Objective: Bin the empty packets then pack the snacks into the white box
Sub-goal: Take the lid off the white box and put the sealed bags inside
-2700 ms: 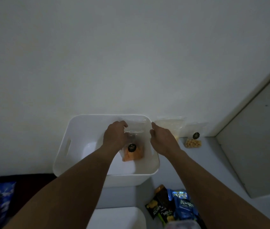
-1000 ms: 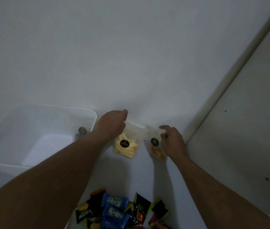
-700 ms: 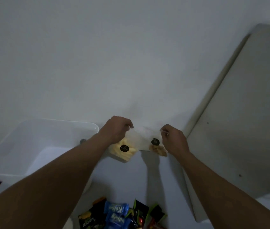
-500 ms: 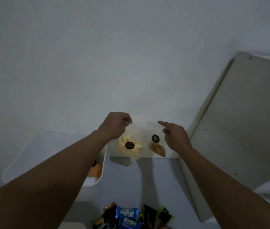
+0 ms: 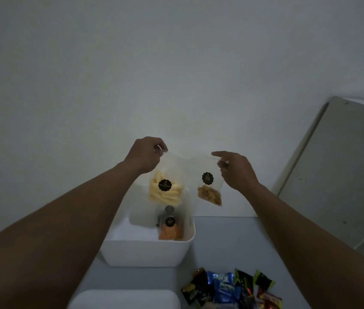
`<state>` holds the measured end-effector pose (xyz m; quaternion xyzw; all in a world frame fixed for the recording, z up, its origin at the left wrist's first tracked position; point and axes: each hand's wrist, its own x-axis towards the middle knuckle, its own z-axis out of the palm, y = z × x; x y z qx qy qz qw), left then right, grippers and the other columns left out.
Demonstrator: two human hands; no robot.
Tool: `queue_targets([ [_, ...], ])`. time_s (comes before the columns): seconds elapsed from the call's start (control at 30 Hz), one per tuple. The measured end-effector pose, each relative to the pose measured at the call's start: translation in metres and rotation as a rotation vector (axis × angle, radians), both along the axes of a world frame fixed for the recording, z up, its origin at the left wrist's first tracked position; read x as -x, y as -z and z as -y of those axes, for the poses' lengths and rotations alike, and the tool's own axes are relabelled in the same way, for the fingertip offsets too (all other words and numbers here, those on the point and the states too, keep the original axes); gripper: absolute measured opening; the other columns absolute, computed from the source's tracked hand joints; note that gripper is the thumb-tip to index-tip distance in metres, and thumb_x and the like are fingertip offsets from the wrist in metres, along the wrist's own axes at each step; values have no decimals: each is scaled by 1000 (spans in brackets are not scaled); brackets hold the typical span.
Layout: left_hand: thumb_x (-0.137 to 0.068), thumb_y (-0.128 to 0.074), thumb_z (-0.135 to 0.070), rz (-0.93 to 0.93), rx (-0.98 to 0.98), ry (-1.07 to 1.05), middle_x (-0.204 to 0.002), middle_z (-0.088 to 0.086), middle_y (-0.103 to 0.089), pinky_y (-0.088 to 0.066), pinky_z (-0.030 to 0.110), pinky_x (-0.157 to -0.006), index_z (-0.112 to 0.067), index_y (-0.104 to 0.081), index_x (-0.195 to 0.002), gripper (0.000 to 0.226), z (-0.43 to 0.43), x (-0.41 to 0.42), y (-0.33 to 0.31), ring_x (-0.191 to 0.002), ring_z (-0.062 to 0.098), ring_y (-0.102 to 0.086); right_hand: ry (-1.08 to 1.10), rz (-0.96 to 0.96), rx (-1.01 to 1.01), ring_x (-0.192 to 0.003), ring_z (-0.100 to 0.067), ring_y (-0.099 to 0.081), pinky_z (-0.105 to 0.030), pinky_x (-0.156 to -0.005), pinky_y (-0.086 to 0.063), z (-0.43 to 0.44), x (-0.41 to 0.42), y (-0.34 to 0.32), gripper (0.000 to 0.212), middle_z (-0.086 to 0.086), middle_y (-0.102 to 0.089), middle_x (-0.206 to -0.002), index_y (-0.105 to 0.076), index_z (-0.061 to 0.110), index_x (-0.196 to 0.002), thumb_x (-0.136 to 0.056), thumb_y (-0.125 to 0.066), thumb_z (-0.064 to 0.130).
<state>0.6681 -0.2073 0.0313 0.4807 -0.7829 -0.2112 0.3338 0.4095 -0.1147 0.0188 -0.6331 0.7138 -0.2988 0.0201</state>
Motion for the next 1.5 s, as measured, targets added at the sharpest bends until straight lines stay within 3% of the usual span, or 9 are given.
queue_targets([
  [0.23, -95, -55, -6, -34, -45, -67, -104, 4, -65, -38, 15, -54, -23, -75, -101, 27, 4, -64, 26, -69, 5, -56, -50, 124, -20, -89, -14, -64, -27, -81, -52, 16, -61, 31, 44, 7, -64, -94, -67, 30, -121, -92, -50, 2],
  [0.37, -95, -58, -10, -45, -56, -103, -107, 5, -67, -38, 13, -62, -25, -75, -100, 23, 10, -86, 44, -87, 13, -60, -91, 191, -44, -87, -15, -65, -31, -82, -55, 28, -83, 57, 39, 3, -67, -95, -67, 32, -116, -92, -53, 4],
  [0.53, -95, -58, -10, -26, -70, -155, -111, 5, -67, -36, 8, -59, -24, -76, -101, 23, 16, -101, 68, -88, 12, -59, -138, 236, -88, -84, -16, -64, -28, -76, -52, 34, -103, 88, 32, 2, -65, -91, -65, 33, -111, -94, -53, 8],
  [0.67, -95, -57, -7, -23, -89, -190, -109, 7, -69, -42, 19, -69, -22, -76, -101, 25, 21, -108, 86, -91, 15, -60, -138, 245, -172, -81, -18, -65, -31, -71, -54, 35, -111, 115, 31, 4, -65, -89, -64, 31, -106, -92, -50, 7],
  [0.8, -94, -56, -6, -15, -97, -221, -104, 4, -68, -41, 22, -76, -21, -76, -101, 26, 25, -112, 100, -90, 14, -58, -147, 113, -337, -86, -20, -66, -30, -71, -52, 40, -114, 143, 30, 4, -67, -95, -63, 28, -103, -87, -54, 5],
  [0.93, -94, -57, -7, -44, -128, -225, -99, 1, -67, -40, 21, -75, -23, -76, -99, 25, 26, -116, 111, -88, 14, -58, -129, -38, -452, -83, -21, -63, -27, -72, -46, 45, -116, 169, 17, -2, -69, -105, -66, 26, -107, -92, -58, 20],
  [1.03, -94, -57, -8, -69, -152, -217, -96, -1, -66, -41, 23, -76, -24, -76, -99, 25, 25, -119, 118, -89, 14, -59, -98, -135, -454, -84, -22, -65, -30, -71, -50, 49, -117, 182, 20, 0, -71, -105, -63, 33, -110, -90, -59, 30],
  [1.27, -92, -58, -10, -141, -192, -175, -88, -5, -67, -56, 37, -84, -27, -76, -94, 25, 29, -120, 121, -77, 16, -62, -96, -422, -428, -97, -26, -64, -36, -81, -53, 54, -113, 178, 36, -8, -66, -110, -59, 19, -124, -91, -63, 32],
  [1.5, -92, -57, -8, -129, -223, -105, -91, -2, -69, -59, 49, -77, -30, -76, -91, 29, 29, -103, 102, -84, 28, -66, -61, -451, -307, -106, -27, -54, -37, -87, -48, 50, -96, 159, 34, -12, -62, -117, -56, 10, -122, -90, -58, 21],
])
